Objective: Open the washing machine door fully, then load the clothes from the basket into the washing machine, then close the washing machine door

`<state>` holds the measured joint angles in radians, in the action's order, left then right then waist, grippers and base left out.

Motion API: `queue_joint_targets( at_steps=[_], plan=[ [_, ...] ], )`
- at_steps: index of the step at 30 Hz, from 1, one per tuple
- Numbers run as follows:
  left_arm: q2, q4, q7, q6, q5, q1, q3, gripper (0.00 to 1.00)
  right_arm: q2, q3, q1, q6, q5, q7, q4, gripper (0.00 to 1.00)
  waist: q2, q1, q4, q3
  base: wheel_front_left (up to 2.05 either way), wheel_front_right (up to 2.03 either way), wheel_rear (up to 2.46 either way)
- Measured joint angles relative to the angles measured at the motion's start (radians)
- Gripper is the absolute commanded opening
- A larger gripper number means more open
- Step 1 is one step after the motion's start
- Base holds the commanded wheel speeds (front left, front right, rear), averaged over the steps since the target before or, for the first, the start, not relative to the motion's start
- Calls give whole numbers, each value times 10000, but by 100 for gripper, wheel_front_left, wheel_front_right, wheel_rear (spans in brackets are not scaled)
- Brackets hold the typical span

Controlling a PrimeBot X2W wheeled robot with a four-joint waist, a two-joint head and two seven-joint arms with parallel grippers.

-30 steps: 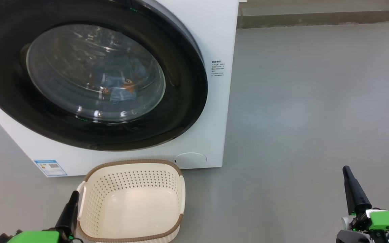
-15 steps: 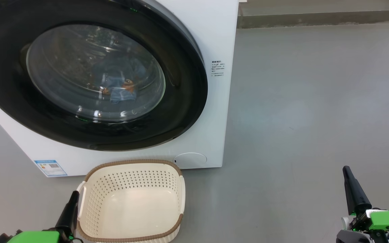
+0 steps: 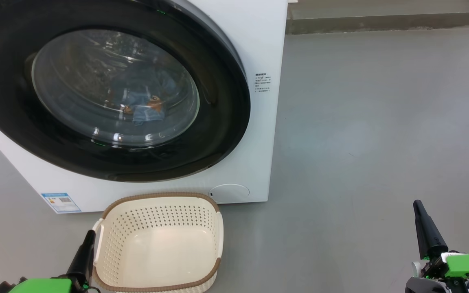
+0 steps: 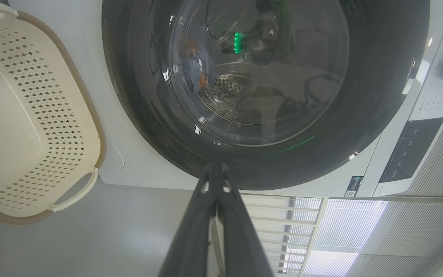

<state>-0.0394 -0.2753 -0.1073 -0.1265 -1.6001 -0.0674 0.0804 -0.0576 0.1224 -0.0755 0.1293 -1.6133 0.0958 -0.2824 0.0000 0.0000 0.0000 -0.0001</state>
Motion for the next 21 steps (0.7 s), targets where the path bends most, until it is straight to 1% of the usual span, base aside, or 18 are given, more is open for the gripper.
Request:
queue_joint_targets(
  at_steps=[21],
  plan=[
    [0,0,0,0,0,0,0,0,6,8,0,2,0,10,0,0,0,0,0,0,0,0,0]
  ],
)
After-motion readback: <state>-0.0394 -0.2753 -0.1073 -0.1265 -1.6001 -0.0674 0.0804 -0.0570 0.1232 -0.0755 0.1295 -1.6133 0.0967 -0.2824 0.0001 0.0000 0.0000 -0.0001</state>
